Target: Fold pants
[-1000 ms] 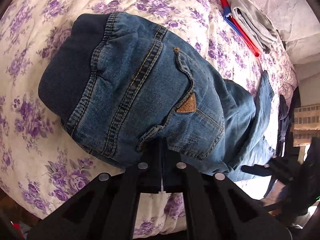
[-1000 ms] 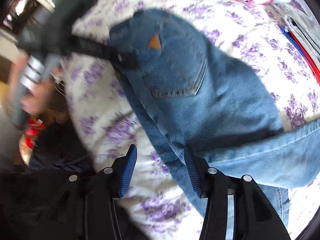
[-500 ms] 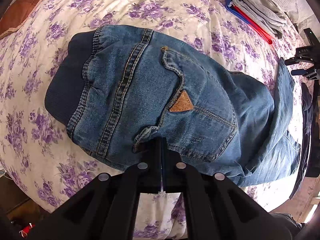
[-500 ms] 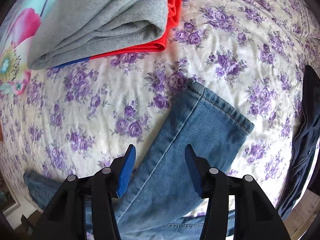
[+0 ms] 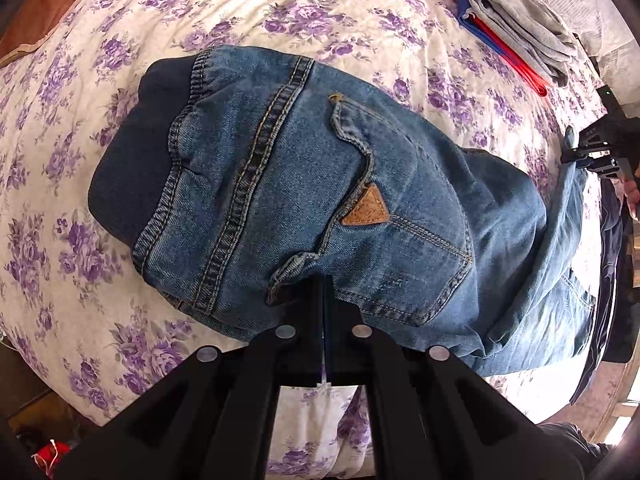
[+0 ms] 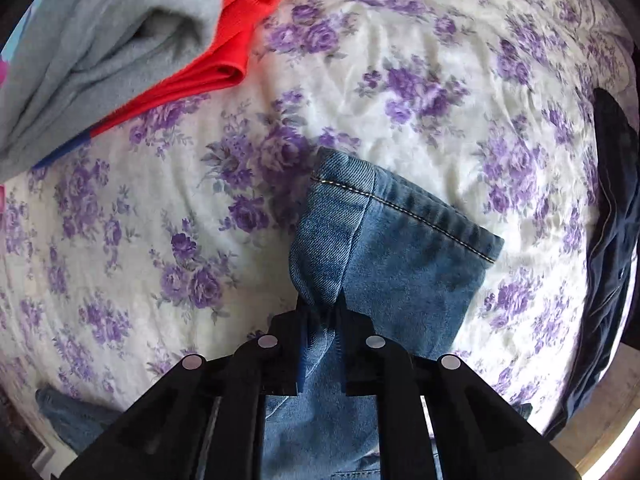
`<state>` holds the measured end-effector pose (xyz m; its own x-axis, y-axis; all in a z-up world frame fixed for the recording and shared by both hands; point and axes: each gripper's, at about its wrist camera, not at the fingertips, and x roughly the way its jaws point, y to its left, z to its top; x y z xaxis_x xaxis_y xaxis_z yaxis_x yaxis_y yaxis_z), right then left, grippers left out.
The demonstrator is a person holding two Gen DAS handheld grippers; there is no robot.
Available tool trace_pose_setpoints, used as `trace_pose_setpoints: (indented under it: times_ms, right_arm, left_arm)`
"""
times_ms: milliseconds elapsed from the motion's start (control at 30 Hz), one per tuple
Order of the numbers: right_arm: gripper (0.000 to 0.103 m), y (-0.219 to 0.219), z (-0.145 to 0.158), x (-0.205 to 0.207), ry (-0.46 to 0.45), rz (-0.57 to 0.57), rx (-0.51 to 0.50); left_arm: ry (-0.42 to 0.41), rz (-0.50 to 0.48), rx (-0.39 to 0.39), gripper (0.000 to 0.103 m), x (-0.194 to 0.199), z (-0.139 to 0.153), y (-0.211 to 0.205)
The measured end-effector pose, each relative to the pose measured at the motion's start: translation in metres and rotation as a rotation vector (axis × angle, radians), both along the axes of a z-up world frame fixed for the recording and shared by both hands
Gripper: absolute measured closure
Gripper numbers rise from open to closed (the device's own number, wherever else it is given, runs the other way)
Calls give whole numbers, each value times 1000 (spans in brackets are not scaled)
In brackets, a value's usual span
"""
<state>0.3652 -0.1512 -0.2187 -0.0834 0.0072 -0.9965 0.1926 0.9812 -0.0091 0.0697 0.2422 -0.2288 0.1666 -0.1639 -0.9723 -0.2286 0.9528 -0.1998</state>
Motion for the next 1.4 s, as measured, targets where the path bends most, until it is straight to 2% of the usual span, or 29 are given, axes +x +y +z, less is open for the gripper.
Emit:
trace_pose_setpoints:
  times_ms: [100, 200, 333, 500, 600, 700, 767, 900, 967, 1067, 1167, 1233, 1300, 1333, 1367, 1400]
  right_arm:
    - [91, -27, 29, -19, -64, -13, 70]
    - [91, -69, 66, -55, -156, -43, 141]
    - [91, -130, 107, -134, -275, -116, 238]
    - [92, -141, 70, -249, -336, -267, 334]
    - [92, -151, 16, -302, -317, -370, 353]
    - [92, -156, -55, -334, -244, -461, 369]
    - [92, -160, -79, -348, -251, -532, 427]
    - [92, -158, -53, -354, -313, -517, 426]
    - [92, -157, -40, -359, -326, -514, 449]
    - [92, -153, -33, -368, -314, -497, 440]
    - [91, -149, -51, -373, -271, -497, 411]
    - [89, -148, -70, -372, -234, -508, 403]
    - [86, -148, -79, -371, -197, -511, 403]
    - [75, -147, -75, -370, -171, -497, 392]
    - [57, -144, -69, -369, -125, -460, 350]
    - [54, -140, -59, -368, -99, -406, 292]
  left_arm:
    - [6, -13, 14, 102, -1, 1, 0]
    - [14, -32, 28, 102, 4, 0, -5]
    - [26, -47, 25, 102, 8, 0, -6]
    - [47, -72, 18, 101, 14, -2, -6]
    - [53, -106, 47, 101, 17, -3, -11]
    - [52, -165, 110, 101, 19, -3, -23]
    - [59, -214, 156, 101, 21, -3, -31]
    - [96, -215, 189, 102, 25, 9, -39]
    - [81, -220, 235, 102, 24, 22, -44]
    - [25, -239, 157, 102, 22, 45, -56]
    - [-25, -295, 77, 102, 24, 56, -82]
    - [-16, -352, 50, 102, 28, 44, -107]
    - [31, -395, 32, 102, 34, 19, -133]
    - [63, -402, 3, 102, 34, 4, -144]
    - [100, -401, -19, 102, 35, -12, -151]
    - [132, -396, -20, 102, 32, -26, -154]
